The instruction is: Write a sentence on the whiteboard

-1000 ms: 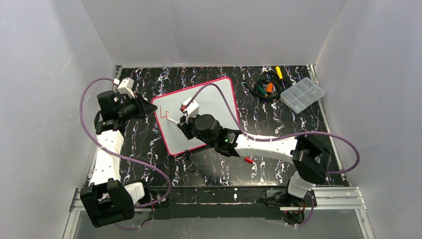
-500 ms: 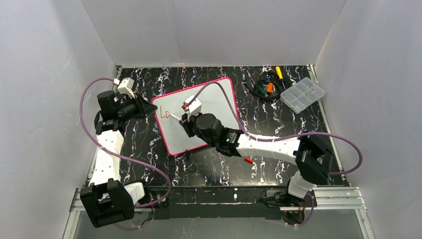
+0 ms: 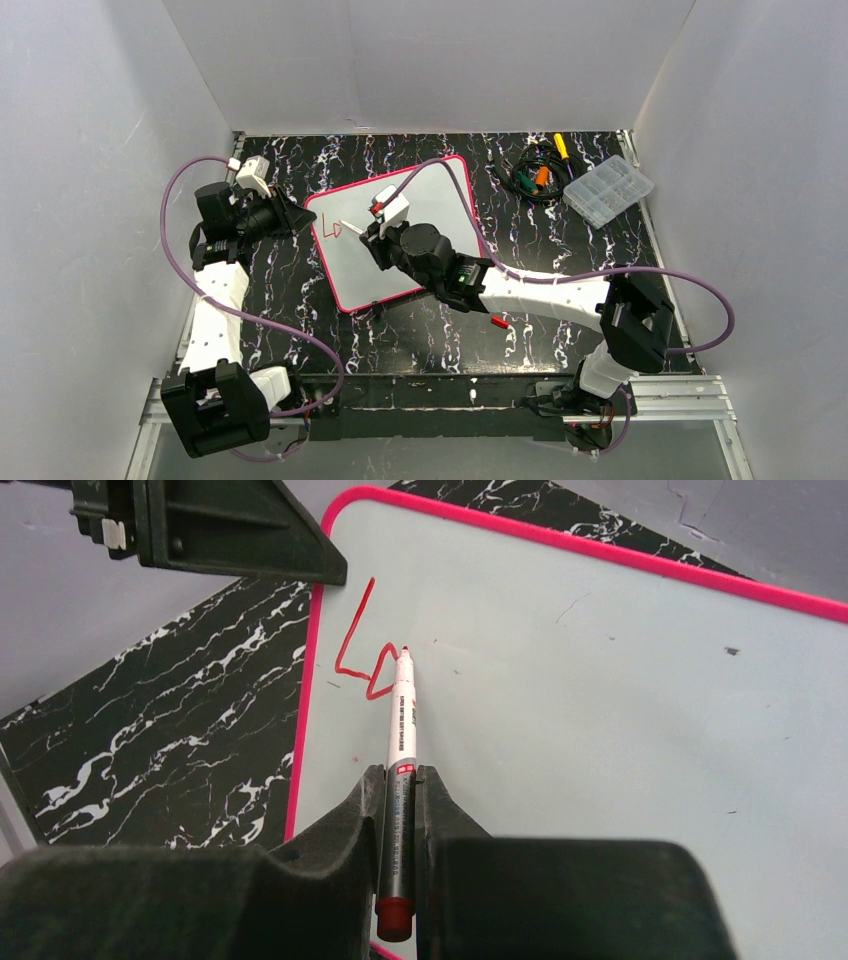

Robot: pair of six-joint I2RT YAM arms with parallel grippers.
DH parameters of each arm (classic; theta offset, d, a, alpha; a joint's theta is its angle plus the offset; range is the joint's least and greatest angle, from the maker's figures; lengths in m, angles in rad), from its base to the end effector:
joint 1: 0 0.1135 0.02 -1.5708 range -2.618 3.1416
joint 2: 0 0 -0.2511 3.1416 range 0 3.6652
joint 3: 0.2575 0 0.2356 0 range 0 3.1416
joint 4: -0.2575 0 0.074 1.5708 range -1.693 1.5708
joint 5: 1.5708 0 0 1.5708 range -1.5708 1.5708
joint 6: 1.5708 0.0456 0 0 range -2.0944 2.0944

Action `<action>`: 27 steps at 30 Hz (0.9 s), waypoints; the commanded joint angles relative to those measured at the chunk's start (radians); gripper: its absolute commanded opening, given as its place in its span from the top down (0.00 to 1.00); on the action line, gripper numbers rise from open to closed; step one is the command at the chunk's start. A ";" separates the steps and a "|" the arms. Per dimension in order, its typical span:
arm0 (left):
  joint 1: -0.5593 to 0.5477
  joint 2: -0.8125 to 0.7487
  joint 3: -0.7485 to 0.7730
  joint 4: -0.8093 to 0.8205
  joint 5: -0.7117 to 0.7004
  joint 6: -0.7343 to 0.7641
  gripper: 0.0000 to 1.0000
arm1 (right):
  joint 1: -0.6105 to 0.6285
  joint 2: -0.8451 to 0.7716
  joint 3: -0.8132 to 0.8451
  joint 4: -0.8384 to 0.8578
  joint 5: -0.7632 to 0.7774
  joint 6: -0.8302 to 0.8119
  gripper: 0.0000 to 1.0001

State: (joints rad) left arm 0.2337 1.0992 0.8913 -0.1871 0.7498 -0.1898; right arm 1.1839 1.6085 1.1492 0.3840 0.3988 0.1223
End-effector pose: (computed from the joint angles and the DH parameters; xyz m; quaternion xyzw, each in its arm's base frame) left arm 0.2410 0.0254 0.3076 0.0358 0.7997 -0.2933 0.5227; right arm 0.1583 0.3415 0.3085 -0.2477 0.6880 0.2897 0.6176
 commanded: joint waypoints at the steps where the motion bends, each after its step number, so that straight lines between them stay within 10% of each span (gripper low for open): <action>1: 0.000 -0.027 -0.007 -0.023 0.015 0.011 0.95 | -0.003 -0.011 0.033 0.046 0.037 -0.029 0.99; 27: 0.001 -0.035 -0.008 -0.023 0.015 0.013 0.96 | -0.003 -0.017 -0.027 -0.038 0.082 0.009 0.99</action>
State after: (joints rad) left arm 0.2337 1.0977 0.8909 -0.1879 0.7486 -0.1829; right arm 1.1851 1.6314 1.1587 0.3660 0.4458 0.1093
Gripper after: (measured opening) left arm 0.170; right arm 0.185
